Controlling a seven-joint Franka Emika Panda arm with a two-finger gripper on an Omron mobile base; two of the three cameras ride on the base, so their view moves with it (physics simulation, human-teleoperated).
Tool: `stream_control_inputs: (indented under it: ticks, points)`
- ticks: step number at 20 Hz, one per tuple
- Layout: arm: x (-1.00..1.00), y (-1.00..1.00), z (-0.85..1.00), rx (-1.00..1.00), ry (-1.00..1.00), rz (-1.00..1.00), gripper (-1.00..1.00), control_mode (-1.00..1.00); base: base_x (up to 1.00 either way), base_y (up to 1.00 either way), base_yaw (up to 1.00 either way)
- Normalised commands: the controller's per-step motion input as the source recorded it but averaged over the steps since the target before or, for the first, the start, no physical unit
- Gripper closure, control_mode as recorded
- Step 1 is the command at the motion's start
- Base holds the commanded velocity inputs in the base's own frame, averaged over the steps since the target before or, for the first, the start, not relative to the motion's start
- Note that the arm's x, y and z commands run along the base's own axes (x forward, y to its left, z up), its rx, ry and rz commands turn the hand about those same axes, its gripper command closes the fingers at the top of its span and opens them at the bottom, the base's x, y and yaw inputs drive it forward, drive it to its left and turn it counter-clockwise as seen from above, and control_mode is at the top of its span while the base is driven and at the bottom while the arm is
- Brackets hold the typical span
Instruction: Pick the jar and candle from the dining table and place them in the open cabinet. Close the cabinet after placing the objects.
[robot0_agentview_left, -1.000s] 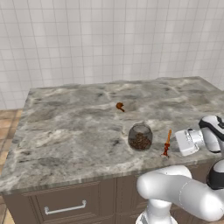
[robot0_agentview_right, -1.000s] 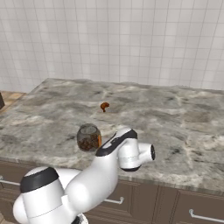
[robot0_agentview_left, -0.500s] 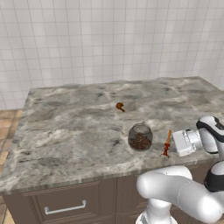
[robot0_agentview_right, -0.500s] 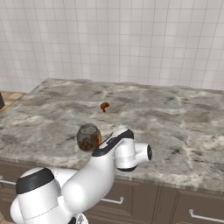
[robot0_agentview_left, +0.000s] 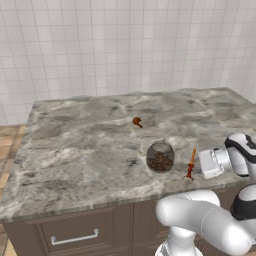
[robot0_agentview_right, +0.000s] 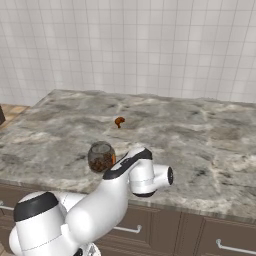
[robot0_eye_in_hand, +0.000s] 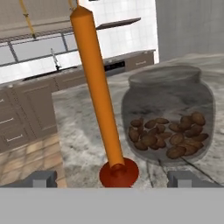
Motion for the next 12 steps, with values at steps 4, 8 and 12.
stream_control_inputs:
  ticks: [4, 8, 12]
  points:
    - [-0.07, -0.15, 0.0, 0.0, 0.04, -0.16, -1.0, -1.0, 0.0, 0.0, 0.0]
    - [0.0, -0.13, 0.0, 0.0, 0.06, -0.14, -1.0, -1.0, 0.0, 0.0, 0.0]
    - [0.09, 0.0, -0.01, 0.02, 0.08, -0.03, -1.0, -1.0, 0.0, 0.0, 0.0]
